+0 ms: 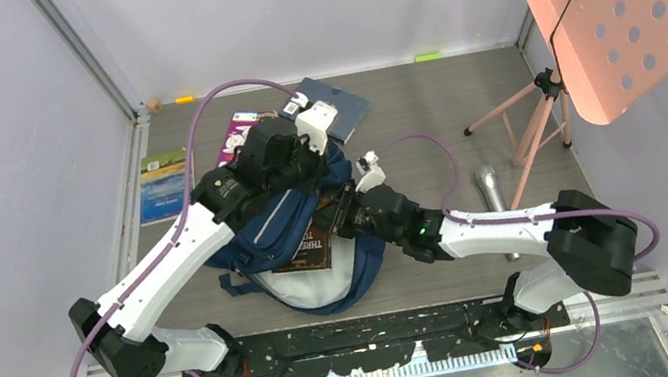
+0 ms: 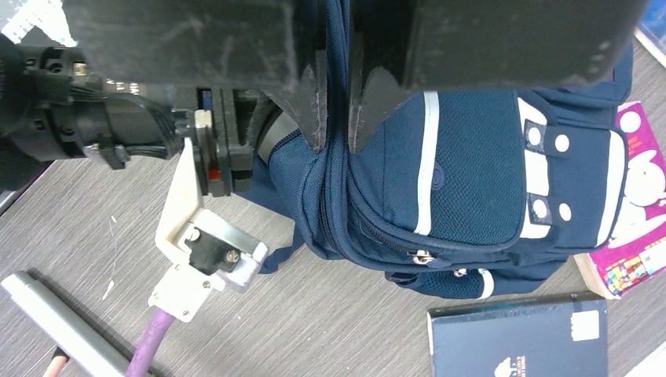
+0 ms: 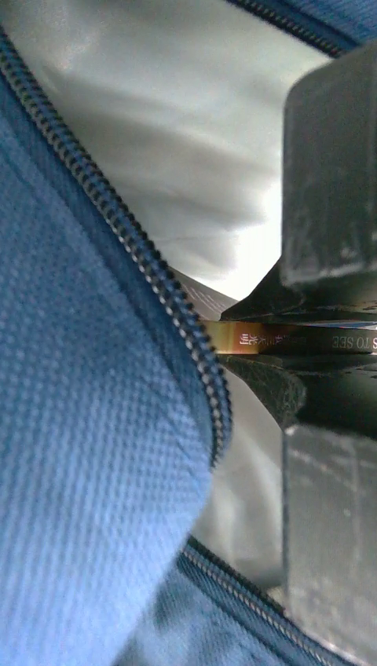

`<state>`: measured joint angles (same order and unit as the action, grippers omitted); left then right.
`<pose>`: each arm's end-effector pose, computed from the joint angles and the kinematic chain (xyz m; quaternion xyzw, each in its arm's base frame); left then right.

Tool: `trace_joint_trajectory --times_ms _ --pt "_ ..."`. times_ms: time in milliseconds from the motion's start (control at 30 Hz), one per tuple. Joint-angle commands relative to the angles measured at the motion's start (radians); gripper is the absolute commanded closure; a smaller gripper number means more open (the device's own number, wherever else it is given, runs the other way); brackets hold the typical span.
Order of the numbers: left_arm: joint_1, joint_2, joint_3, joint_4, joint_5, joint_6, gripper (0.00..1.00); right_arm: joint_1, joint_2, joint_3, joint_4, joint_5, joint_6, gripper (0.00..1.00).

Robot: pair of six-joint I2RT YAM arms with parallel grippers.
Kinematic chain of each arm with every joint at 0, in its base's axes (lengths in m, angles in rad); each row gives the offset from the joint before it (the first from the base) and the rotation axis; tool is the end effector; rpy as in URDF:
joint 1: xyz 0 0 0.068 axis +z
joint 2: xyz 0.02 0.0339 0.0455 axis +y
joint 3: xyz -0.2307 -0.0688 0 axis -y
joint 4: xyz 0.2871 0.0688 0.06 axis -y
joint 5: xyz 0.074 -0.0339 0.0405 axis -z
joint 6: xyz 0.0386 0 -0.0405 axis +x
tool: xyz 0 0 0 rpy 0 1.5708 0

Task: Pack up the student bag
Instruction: Place the book in the student bag.

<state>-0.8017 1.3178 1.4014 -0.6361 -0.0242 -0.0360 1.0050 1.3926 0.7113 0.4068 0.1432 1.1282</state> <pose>0.2366 -0.2431 0.3615 0.3207 0.8121 -0.1886 0.4496 0.1912 0.2907 0.1759 0.0921 0.7910 0.4997 0.3408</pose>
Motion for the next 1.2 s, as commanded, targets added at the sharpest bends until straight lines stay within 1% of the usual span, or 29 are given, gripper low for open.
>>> trace_joint_trajectory --times_ms 0,33,67,133,300,367,400,433,500,600,667,700,767,833,900,967,1033,1133,1167 --pt "0.001 -0.064 0.018 0.191 0.084 -0.025 1.0 -0.007 0.06 0.033 0.308 0.11 -0.009 1.0" --pt "0.002 -0.061 0.02 0.189 0.085 -0.025 1.0 -0.011 0.069 0.021 0.335 0.112 -0.002 1.0" --pt "0.004 -0.06 0.023 0.186 0.085 -0.025 1.0 -0.012 0.084 0.017 0.409 0.111 0.005 0.99" --pt "0.008 -0.057 0.025 0.182 0.089 -0.025 1.0 -0.012 0.091 0.018 0.448 0.094 -0.001 1.0" --pt "0.015 -0.054 0.031 0.184 0.099 -0.031 1.0 -0.012 0.083 0.044 0.47 0.091 -0.006 0.99" --pt "0.017 -0.053 0.031 0.185 0.1 -0.033 1.0 -0.01 0.068 0.062 0.382 0.12 -0.008 1.0" --pt "0.019 -0.054 0.033 0.184 0.1 -0.033 1.0 -0.011 0.049 0.065 0.288 0.148 0.001 1.0" --pt "0.022 -0.054 0.033 0.182 0.1 -0.033 1.0 -0.011 0.038 0.056 0.246 0.164 0.008 1.0" --pt "0.032 -0.053 0.033 0.177 0.1 -0.034 1.0 -0.011 -0.007 0.007 0.239 0.169 0.023 1.0" --pt "0.043 -0.054 0.031 0.172 0.106 -0.035 1.0 -0.008 -0.127 -0.081 0.221 0.161 0.064 0.99" --pt "0.049 -0.054 0.033 0.168 0.111 -0.035 1.0 0.001 -0.22 -0.094 0.149 0.153 0.068 0.99" --pt "0.052 -0.053 0.033 0.168 0.113 -0.036 1.0 0.006 -0.287 -0.094 0.076 0.163 0.056 0.99" --pt "0.057 -0.052 0.034 0.17 0.115 -0.037 1.0 0.017 -0.377 -0.097 0.006 0.181 0.041 1.0" --pt "0.059 -0.047 0.038 0.171 0.123 -0.04 1.0 0.019 -0.444 -0.109 -0.022 0.193 0.037 1.0" --pt "0.06 -0.043 0.043 0.171 0.127 -0.044 1.0 0.02 -0.476 -0.11 -0.049 0.196 0.025 1.0" --pt "0.061 -0.038 0.048 0.174 0.131 -0.046 1.0 0.02 -0.472 -0.102 -0.058 0.195 0.007 1.0" --pt "0.061 -0.036 0.051 0.174 0.135 -0.049 1.0 0.02 -0.439 -0.109 0.0 0.192 -0.004 1.0" --pt "0.062 -0.029 0.051 0.173 0.138 -0.054 1.0 0.02 -0.34 -0.11 0.14 0.167 -0.034 1.0" --pt "0.062 -0.027 0.05 0.174 0.142 -0.057 1.0 0.02 -0.316 -0.099 0.158 0.164 -0.037 0.99"
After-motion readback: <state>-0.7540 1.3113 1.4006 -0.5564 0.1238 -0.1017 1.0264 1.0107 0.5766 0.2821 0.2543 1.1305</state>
